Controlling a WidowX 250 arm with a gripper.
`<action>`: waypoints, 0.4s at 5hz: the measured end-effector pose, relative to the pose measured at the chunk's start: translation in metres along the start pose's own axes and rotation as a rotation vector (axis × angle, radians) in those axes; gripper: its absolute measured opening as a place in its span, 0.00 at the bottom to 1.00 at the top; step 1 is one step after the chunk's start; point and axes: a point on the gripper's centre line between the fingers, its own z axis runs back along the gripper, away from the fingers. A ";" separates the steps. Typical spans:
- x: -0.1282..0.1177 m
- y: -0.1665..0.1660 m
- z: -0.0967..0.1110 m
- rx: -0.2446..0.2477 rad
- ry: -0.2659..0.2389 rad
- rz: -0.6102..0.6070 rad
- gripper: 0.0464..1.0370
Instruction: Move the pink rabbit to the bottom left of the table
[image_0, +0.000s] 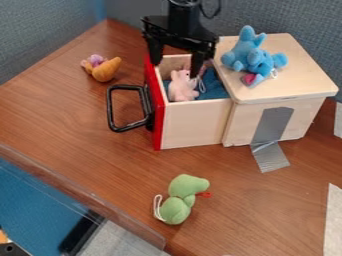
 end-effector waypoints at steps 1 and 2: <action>0.001 -0.008 -0.011 -0.005 0.003 0.006 0.96; 0.005 -0.017 -0.021 -0.002 0.005 -0.015 0.96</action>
